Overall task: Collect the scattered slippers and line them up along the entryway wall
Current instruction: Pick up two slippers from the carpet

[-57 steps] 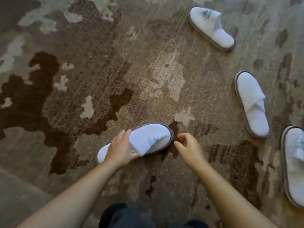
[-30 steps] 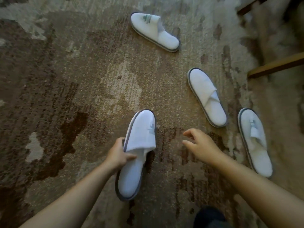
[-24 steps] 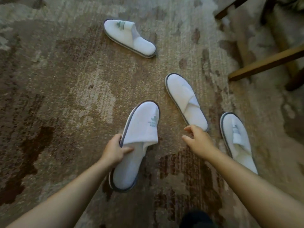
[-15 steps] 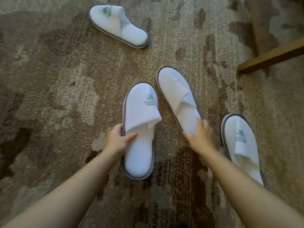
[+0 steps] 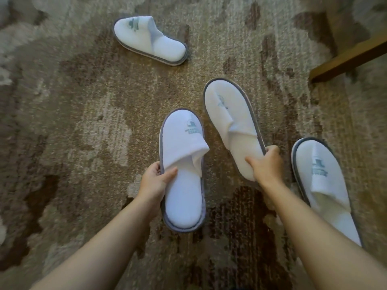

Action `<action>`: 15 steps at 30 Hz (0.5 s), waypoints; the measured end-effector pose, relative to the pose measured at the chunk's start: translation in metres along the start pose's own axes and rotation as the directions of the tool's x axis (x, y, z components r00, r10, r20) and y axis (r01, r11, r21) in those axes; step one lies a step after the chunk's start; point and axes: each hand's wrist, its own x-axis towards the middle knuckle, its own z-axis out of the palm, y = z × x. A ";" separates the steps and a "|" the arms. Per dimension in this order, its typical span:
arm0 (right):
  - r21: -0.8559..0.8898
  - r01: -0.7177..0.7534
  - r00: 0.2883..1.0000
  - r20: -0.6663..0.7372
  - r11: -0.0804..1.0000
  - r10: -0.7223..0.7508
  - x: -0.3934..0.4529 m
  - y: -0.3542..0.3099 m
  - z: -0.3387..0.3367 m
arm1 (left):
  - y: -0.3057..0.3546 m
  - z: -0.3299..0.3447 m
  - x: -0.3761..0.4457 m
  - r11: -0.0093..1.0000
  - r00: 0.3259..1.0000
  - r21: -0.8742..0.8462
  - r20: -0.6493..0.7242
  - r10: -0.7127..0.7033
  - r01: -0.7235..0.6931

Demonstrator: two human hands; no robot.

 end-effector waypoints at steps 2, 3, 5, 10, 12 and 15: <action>0.011 0.074 0.997 -0.014 0.997 -0.074 -0.016 -0.006 -0.007 | 0.011 -0.006 -0.007 1.000 1.000 -0.011 0.011 -0.004 0.004; 0.017 0.109 0.994 -0.018 0.994 -0.109 -0.028 -0.010 -0.011 | 0.019 -0.009 -0.012 1.000 1.000 -0.010 0.018 -0.001 0.001; 0.059 0.170 0.985 -0.028 0.984 -0.168 -0.054 -0.026 -0.025 | 0.039 -0.016 -0.026 1.000 0.999 -0.002 0.036 0.018 -0.018; 0.188 0.251 0.968 -0.055 0.950 -0.245 -0.131 -0.099 -0.105 | 0.118 -0.034 -0.102 0.999 0.997 -0.036 0.062 0.036 -0.034; 0.211 0.268 0.963 -0.049 0.940 -0.264 -0.163 -0.136 -0.152 | 0.165 -0.038 -0.146 0.998 0.997 -0.039 0.065 0.043 -0.041; 0.242 0.303 0.952 -0.040 0.922 -0.303 -0.202 -0.200 -0.235 | 0.247 -0.040 -0.216 0.997 0.994 -0.045 0.086 0.070 -0.066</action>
